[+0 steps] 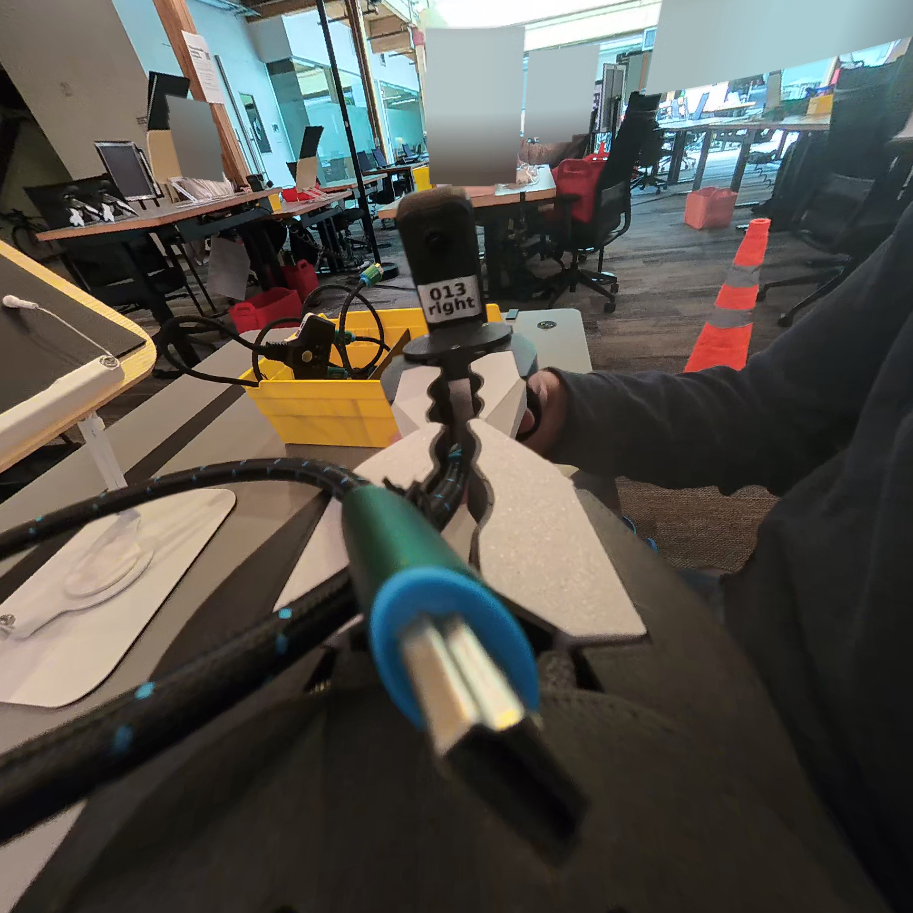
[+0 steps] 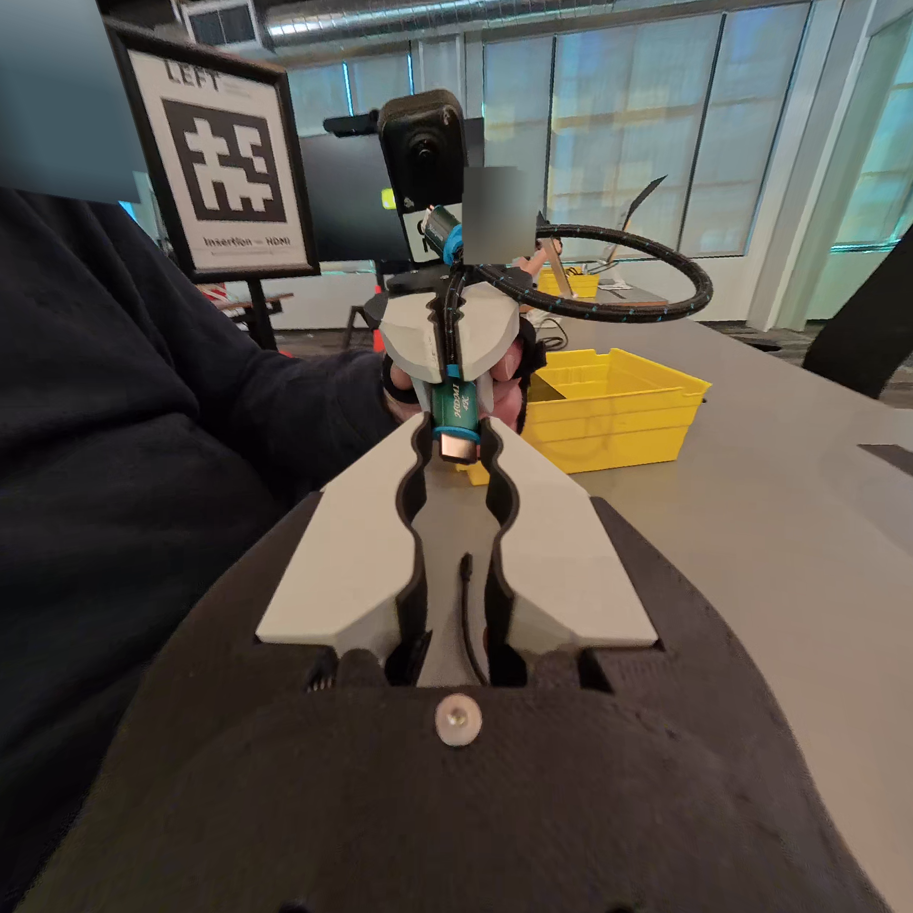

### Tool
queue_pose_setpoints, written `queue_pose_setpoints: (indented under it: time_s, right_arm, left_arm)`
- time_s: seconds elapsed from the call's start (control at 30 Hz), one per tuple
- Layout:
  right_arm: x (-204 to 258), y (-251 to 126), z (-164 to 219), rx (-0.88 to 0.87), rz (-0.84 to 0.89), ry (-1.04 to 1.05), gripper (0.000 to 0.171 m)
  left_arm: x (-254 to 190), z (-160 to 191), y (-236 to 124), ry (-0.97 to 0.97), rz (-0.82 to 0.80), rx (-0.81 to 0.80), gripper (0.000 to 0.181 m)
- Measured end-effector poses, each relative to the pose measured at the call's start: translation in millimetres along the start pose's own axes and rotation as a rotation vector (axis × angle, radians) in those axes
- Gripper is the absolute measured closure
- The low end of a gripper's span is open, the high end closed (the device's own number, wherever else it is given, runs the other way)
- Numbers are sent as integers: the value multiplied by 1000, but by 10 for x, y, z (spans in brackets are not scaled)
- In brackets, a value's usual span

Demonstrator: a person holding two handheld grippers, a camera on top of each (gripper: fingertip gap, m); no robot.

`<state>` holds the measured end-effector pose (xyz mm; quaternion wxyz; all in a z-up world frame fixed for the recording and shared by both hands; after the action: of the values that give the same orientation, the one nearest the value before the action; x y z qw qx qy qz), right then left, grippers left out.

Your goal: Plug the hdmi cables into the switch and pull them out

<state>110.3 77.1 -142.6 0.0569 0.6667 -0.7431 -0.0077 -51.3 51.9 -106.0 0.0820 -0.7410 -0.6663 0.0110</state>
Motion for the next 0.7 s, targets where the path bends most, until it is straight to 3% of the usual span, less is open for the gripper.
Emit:
queue_pose_setpoints:
  time_s: [0.43, 0.5, 0.7]
  right_arm:
    - [104, -5, -33, 139, 103, -300, 154]
    - [104, -26, -62, 138, 101, -303, 154]
    - [122, -60, -89, 193, 100, -343, 154]
  left_arm:
    - [0, 27, -1, -21, -6, 108, 165]
    - [-19, 23, 9, -31, 26, 108, 152]
    - [-18, 55, 44, -58, 39, 70, 162]
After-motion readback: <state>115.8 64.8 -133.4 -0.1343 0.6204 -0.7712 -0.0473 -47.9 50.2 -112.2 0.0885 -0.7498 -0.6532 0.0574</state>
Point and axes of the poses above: each gripper's, where its closed fingertips meet, y out along the fingers, z out of its underside, x = y × z across the jaws, the point moved 9 cm from there along -y, back along the fingers, and after that the axes turned 14 degrees about z, right-handed, at the moved point
